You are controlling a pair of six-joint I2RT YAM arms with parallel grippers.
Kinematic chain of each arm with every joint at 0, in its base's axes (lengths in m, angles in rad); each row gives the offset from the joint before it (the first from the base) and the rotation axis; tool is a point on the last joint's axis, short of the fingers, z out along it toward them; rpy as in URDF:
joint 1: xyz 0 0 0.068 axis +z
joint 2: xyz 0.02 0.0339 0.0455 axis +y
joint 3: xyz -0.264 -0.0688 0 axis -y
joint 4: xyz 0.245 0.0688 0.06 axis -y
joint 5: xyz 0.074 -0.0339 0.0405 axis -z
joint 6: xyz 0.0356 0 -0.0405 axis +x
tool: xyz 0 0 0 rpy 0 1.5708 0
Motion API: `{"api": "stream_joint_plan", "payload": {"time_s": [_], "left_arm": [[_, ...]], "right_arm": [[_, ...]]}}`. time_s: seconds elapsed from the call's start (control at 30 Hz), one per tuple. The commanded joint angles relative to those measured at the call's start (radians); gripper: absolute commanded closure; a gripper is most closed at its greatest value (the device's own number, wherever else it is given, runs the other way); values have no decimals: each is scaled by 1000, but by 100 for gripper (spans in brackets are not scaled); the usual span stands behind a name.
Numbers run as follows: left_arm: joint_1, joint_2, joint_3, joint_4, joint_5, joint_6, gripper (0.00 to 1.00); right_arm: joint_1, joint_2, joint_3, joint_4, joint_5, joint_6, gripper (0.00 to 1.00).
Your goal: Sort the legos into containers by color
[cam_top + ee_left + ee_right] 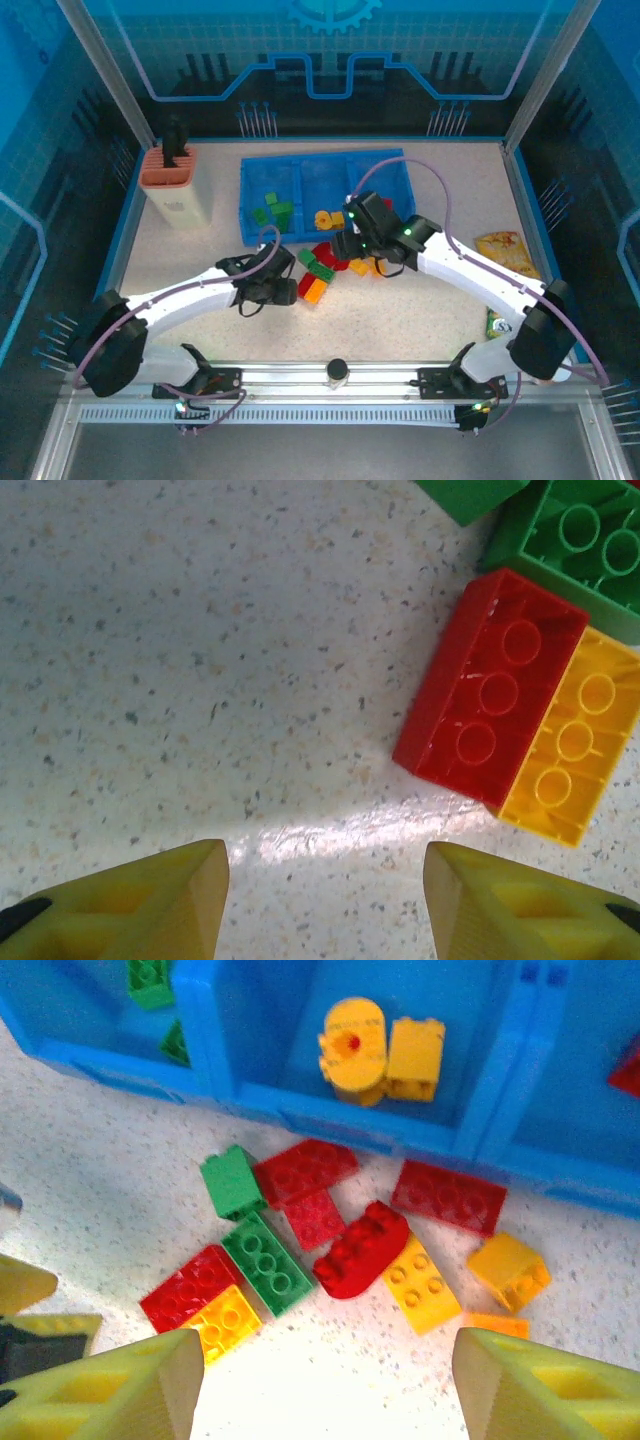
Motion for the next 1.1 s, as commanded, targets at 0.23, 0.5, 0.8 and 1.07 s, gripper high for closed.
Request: {"api": "stream_joint_plan", "payload": {"time_s": [0.23,0.5,0.8,1.07], "left_arm": [[24,187,133,62,45,68,50],[42,274,158,74,43,67,53],[90,229,87,61,10,45,55],[121,73,1,29,2,21,55]], "right_arm": [[0,-105,-153,78,11,82,33],[0,-153,-209,87,16,98,33],[-3,-176,-230,87,23,104,33],[-3,-161,-228,107,5,107,33]]}}
